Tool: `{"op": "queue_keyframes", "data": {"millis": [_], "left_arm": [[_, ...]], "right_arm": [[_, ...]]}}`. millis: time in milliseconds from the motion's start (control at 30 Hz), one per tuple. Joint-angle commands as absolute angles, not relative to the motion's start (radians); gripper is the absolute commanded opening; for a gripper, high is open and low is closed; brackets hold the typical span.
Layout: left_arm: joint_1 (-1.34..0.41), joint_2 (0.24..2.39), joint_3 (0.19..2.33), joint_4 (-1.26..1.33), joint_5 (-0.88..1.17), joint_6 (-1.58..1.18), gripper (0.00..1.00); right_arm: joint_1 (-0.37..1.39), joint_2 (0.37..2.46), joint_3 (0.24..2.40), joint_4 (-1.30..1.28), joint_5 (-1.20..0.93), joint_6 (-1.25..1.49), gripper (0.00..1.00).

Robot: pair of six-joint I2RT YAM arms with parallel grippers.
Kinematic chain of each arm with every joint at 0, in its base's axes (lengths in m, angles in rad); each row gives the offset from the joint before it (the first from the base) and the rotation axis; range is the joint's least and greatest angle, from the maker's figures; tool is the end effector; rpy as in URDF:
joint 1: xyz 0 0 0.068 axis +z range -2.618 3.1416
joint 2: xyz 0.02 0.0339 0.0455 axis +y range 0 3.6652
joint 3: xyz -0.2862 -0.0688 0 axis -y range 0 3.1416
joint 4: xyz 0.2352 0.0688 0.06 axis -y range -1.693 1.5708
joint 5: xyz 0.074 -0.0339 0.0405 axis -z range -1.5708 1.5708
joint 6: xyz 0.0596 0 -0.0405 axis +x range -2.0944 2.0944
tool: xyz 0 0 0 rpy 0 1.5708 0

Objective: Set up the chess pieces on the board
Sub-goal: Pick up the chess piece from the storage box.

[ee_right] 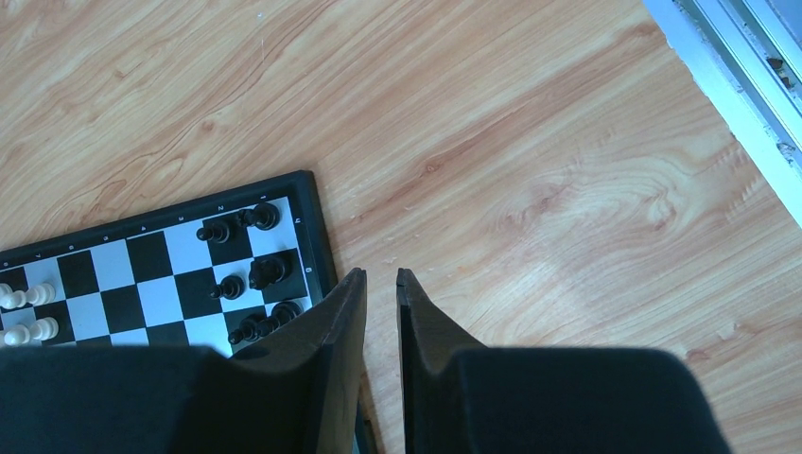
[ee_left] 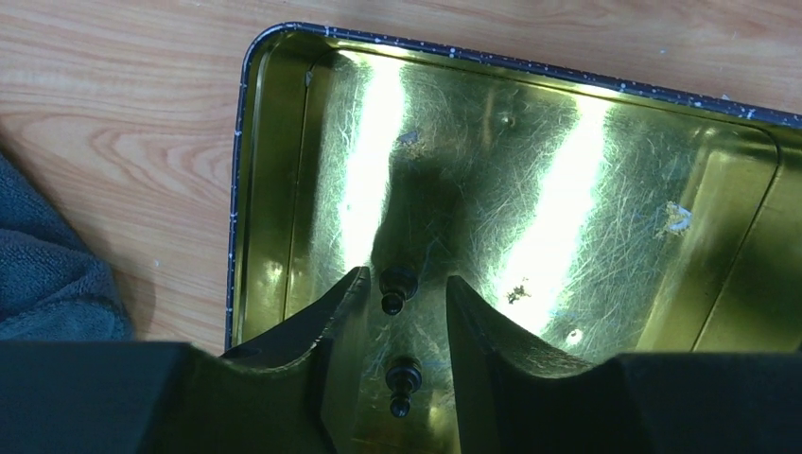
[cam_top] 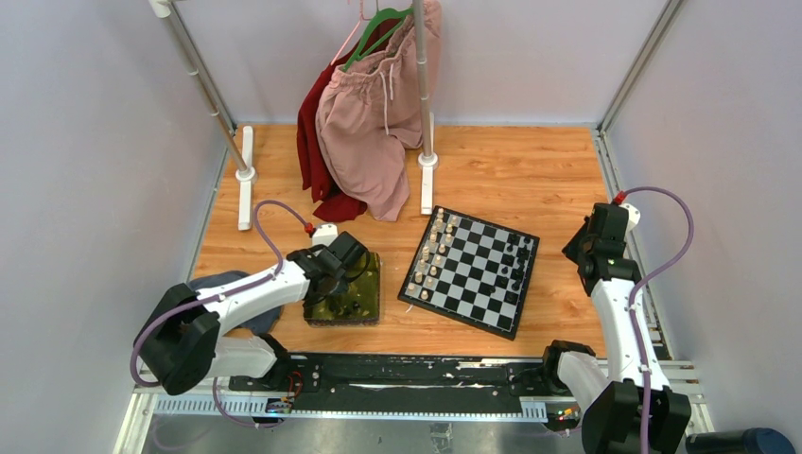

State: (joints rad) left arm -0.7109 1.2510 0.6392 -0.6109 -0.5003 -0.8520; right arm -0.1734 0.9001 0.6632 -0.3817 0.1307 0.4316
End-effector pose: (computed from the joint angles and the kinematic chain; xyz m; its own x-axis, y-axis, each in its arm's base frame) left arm 0.1703 -0.1089 0.1805 -0.8066 -0.1769 -0.5640 -0.2407 0.9698 0.0402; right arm 0.1890 -0.0410 0.2637 -0.4035 0.4918 -0.7716 0.4893 0.8286 0.2722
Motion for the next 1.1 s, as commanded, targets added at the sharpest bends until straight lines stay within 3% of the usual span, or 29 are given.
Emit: {"op": "queue_keyframes", "data": {"millis": [0,533,800,933,1067], "left_arm": [[-0.694,1.266,0.629,-0.584,-0.514,-0.857,0.38],[-0.687,1.252,0.615,-0.597,-0.498,-0.859,0.27],[-0.687,1.238,0.615,-0.602,-0.494,-0.857,0.13],[-0.688,1.229,0.617,-0.614,-0.497,-0.852,0.0],[-0.687,1.216,0.648,-0.625,-0.487,-0.808,0.0]], "right_arm": [[-0.157,0.903,0.666,-0.374,0.142,0.419,0.23],[-0.155,0.897,0.666,-0.38,0.143,0.42,0.23],[-0.155,0.888,0.667,-0.386,0.145,0.42,0.23],[-0.155,0.884,0.666,-0.389,0.144,0.423,0.23],[-0.155,0.876,0.663,-0.394,0.145,0.424,0.23]]}}
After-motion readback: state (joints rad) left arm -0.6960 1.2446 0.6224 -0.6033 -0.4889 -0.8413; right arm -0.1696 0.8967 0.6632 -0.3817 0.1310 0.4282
